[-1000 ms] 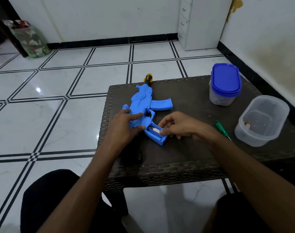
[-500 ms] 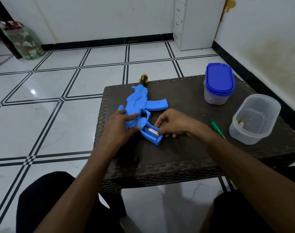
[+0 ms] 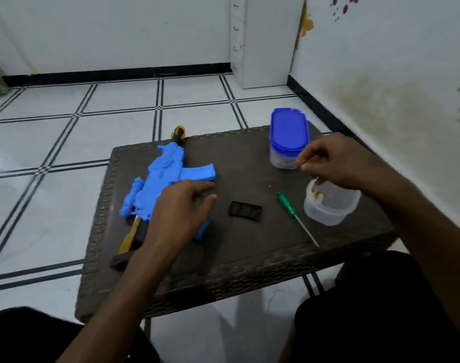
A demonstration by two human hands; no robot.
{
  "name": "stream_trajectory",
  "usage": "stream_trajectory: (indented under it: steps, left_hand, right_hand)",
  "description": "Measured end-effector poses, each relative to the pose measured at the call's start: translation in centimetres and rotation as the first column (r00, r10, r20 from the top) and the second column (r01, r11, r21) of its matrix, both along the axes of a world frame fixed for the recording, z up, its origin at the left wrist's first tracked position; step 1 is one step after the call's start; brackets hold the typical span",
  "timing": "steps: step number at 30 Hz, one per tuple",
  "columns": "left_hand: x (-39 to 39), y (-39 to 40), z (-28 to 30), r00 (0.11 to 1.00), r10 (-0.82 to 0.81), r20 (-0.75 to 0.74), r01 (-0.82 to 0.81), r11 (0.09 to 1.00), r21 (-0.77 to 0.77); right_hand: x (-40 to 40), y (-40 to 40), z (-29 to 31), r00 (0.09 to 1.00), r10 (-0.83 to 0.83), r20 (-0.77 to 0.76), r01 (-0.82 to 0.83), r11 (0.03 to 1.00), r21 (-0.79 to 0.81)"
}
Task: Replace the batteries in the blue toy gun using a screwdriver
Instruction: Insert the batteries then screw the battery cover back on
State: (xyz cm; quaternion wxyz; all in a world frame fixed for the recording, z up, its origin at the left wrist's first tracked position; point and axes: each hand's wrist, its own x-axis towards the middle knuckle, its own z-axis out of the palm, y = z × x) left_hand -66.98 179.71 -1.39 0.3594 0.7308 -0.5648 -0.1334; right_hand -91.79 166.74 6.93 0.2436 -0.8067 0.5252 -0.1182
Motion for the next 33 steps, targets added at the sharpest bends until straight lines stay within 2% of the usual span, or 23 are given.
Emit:
stream_trajectory:
  steps: [2,6,10,13,16,20,28,33]
  left_hand:
    - [-3.0,-1.2,0.1,0.998,-0.056,-0.041,0.057,0.998,0.019]
    - [-7.9,-3.2,-0.1,0.985,-0.142,-0.096,0.148,0.987,0.059]
    - [-11.4,-4.5,-0.1,0.966,-0.201,-0.161,0.213,0.975,0.062]
    - [-12.6,-5.1,-0.3,0.952,-0.229,-0.201,0.245,0.968,0.056]
    - [-13.3,-5.5,-0.8,0.934,-0.270,-0.232,0.288,0.957,0.044]
    - [-13.8,-5.7,-1.2,0.925,-0.262,-0.277,0.276,0.961,0.012]
    - [-14.0,-5.7,-1.3,0.929,-0.254,-0.270,0.267,0.964,0.012]
    - [-14.0,-5.4,-1.2,0.938,-0.249,-0.240,0.259,0.966,0.013]
  right_hand:
    - [-2.4,-1.3,0.2,0.994,-0.033,-0.103,0.037,0.999,0.031]
    - [-3.7,-2.3,-1.3,0.943,0.015,-0.334,0.000,0.999,0.045]
    - [-3.1,-3.5,-4.1,0.922,0.035,-0.387,0.005,0.995,0.104]
    - [-2.4,-3.9,-5.8,0.927,0.019,-0.374,0.041,0.988,0.152]
    - [-2.2,-3.8,-6.9,0.939,-0.030,-0.343,0.070,0.992,0.103]
    - [-1.9,-3.9,-7.1,0.942,-0.034,-0.333,0.087,0.986,0.146]
    - [-1.8,-4.2,-5.9,0.939,-0.016,-0.344,0.113,0.958,0.263]
    - [-1.9,-4.0,-5.8,0.969,-0.091,-0.232,0.157,0.946,0.282]
